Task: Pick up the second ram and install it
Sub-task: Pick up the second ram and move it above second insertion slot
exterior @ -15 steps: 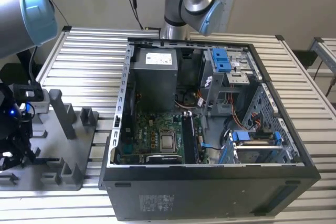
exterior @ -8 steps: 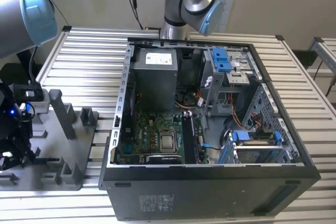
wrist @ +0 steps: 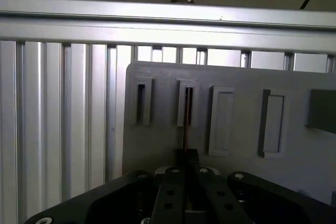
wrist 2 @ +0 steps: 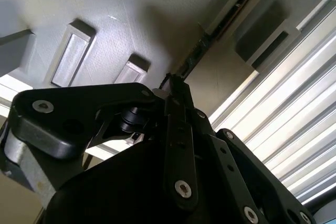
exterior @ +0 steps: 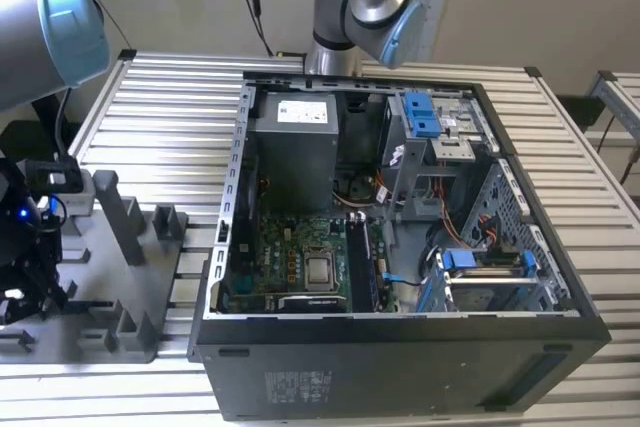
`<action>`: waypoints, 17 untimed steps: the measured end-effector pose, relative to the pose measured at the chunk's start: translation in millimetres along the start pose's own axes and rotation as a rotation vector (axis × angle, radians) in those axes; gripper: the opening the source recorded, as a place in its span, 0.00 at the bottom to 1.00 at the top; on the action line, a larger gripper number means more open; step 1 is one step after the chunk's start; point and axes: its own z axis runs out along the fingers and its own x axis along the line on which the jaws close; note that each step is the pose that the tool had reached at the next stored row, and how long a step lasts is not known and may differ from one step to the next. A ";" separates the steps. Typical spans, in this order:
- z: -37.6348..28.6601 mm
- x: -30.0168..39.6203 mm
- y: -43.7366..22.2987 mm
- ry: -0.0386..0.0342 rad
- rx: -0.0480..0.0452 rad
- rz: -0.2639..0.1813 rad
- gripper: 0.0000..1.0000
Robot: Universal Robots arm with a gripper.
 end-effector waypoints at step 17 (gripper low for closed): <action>-46.4 -1.0 1.3 0.0001 -0.0003 0.000 0.13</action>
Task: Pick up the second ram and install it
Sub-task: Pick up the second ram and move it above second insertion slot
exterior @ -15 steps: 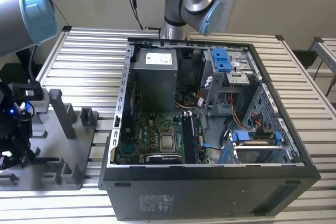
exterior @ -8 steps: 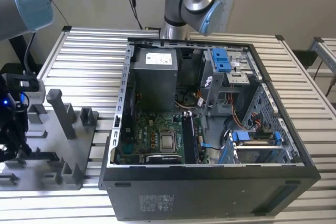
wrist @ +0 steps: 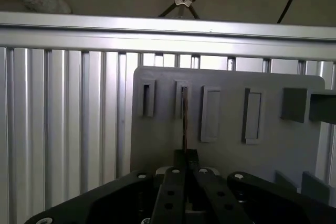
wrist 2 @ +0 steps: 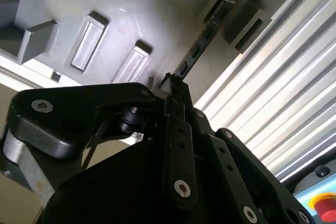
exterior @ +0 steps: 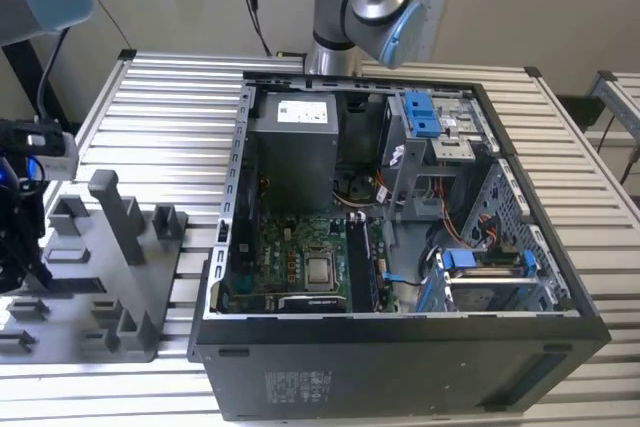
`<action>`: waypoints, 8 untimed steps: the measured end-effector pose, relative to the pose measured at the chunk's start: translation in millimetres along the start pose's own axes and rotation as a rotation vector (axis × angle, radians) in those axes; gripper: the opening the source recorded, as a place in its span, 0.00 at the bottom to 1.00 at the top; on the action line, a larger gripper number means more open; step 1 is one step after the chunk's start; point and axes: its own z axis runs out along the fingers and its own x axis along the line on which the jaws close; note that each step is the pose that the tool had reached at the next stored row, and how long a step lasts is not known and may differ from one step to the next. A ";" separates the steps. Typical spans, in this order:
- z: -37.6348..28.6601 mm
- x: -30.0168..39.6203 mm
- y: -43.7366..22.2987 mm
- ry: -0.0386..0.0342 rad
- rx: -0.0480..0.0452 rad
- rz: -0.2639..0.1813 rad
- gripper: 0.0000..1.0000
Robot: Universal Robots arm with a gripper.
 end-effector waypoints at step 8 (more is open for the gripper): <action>-17.2 -0.4 0.5 -0.0001 0.0001 0.000 0.13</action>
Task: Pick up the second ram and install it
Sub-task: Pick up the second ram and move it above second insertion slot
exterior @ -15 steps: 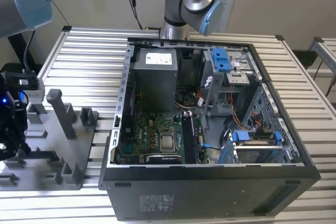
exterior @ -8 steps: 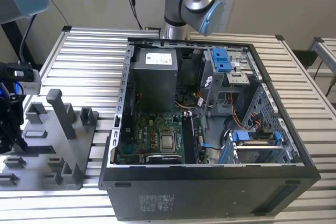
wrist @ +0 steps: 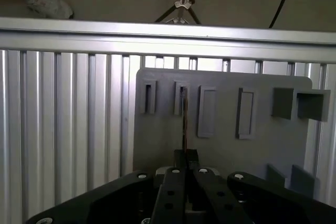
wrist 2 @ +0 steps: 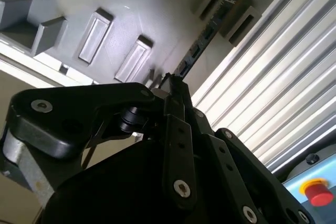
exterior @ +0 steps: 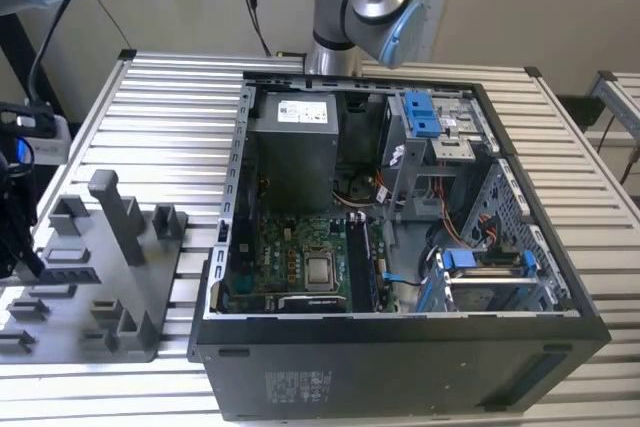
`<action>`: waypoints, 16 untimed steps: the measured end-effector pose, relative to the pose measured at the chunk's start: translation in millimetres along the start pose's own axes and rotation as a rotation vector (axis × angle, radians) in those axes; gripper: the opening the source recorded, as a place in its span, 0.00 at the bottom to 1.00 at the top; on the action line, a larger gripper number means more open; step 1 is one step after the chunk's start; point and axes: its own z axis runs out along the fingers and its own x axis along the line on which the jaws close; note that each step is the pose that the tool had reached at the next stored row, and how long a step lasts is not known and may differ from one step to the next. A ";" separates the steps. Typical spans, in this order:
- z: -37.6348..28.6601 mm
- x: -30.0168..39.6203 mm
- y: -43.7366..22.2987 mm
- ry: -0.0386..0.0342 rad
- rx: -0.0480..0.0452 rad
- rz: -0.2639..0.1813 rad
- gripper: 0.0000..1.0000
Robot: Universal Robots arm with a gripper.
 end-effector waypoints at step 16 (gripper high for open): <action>-9.2 -0.2 0.3 0.0044 0.0233 0.000 0.13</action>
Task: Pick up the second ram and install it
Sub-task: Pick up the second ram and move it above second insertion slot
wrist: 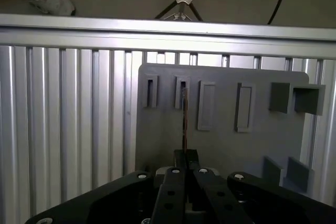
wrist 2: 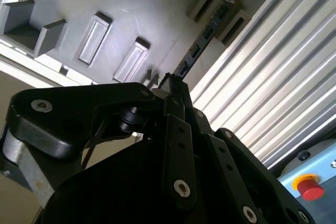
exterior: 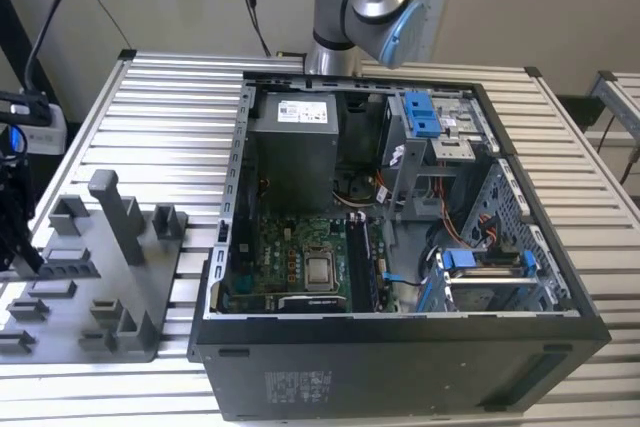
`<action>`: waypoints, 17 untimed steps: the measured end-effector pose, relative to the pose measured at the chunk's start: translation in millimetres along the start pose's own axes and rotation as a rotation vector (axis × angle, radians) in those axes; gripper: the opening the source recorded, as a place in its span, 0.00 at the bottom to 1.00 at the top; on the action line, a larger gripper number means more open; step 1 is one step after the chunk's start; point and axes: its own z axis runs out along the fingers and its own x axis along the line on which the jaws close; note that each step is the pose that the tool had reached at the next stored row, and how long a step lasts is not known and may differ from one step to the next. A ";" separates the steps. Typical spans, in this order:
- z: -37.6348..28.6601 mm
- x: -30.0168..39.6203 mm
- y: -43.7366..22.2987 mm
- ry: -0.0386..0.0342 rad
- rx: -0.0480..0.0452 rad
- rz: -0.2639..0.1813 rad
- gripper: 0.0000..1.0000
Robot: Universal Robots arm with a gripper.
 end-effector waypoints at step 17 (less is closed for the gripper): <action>-18.2 -0.3 0.1 0.0002 -0.0001 0.000 0.13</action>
